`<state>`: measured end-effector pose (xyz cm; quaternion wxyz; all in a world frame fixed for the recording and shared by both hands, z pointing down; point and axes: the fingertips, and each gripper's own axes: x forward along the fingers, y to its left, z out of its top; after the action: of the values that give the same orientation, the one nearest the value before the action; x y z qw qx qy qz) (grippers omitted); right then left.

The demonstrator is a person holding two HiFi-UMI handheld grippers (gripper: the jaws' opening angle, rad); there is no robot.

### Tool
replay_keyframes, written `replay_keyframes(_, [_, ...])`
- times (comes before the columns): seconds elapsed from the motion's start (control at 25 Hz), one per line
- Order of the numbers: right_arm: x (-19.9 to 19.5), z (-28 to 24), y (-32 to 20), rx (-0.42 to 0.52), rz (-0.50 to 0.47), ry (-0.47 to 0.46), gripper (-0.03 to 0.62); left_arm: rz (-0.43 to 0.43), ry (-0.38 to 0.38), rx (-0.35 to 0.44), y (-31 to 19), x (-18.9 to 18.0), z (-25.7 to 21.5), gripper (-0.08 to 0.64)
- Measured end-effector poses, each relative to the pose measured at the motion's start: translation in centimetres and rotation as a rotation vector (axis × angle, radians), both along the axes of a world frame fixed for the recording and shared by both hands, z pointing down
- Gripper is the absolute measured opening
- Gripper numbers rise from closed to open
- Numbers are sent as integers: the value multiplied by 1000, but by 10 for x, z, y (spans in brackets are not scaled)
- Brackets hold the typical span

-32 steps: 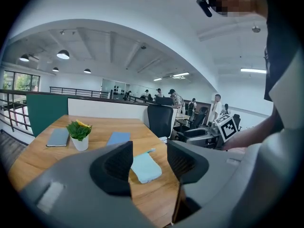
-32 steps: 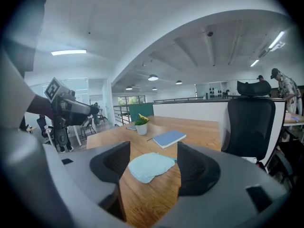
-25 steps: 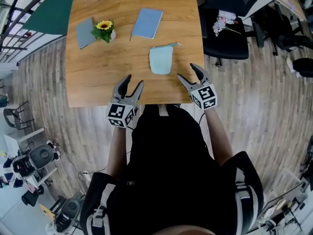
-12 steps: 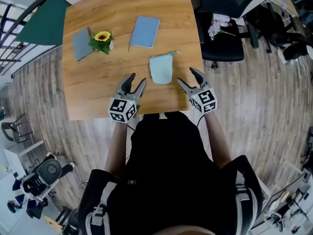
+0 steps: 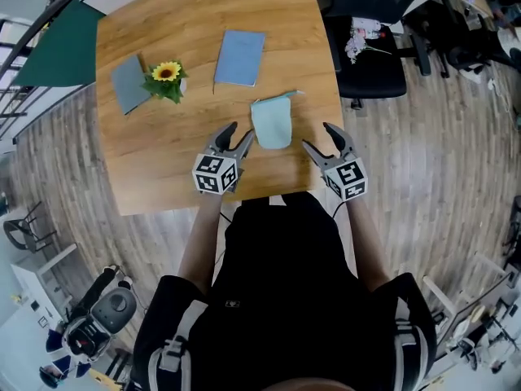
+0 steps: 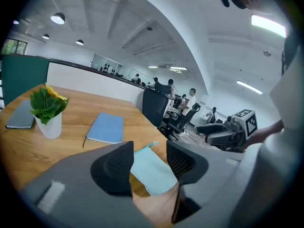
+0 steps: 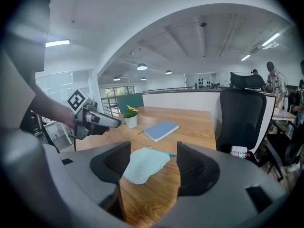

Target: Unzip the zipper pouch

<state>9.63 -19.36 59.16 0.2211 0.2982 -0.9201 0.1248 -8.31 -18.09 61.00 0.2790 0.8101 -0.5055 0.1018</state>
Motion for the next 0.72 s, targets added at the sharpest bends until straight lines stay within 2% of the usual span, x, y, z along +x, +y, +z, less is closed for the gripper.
replay_keyframes(0.2, [7,8,5,-28,24,31,295,9,49,-72,-15,4,35,198])
replay_keyframes(0.52, [28,14,8,-58,69,86,295,-23,103,-217,-36,2,101,192])
replay_keyframes(0.72, [37,14,10,-52,96,92,295,-91,201,-282,-54,-4,121,179])
